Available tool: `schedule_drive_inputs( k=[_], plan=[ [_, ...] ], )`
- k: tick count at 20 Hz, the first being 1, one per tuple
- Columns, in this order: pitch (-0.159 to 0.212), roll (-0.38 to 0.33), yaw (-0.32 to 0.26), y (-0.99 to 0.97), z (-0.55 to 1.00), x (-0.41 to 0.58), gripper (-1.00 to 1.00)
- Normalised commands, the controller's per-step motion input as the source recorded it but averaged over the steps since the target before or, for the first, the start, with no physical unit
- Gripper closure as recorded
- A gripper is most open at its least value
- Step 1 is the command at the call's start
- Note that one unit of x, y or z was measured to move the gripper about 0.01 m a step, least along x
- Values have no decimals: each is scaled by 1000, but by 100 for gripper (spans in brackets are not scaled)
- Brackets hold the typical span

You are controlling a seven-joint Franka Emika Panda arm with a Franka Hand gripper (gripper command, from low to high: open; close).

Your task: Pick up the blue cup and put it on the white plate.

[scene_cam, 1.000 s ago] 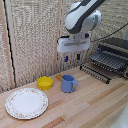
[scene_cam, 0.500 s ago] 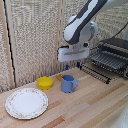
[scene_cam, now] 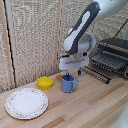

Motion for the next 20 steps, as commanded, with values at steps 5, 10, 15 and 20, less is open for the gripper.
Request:
schedule_drive_inputs(
  k=[5, 10, 15, 20],
  plan=[
    [-3, -57, 72, 52, -187, 46, -100],
    [0, -42, 69, 35, -173, 5, 100],
    [-2, -38, 50, 70, -126, 1, 100],
    [-82, -15, 2, 24, -84, -22, 100]
  ],
)
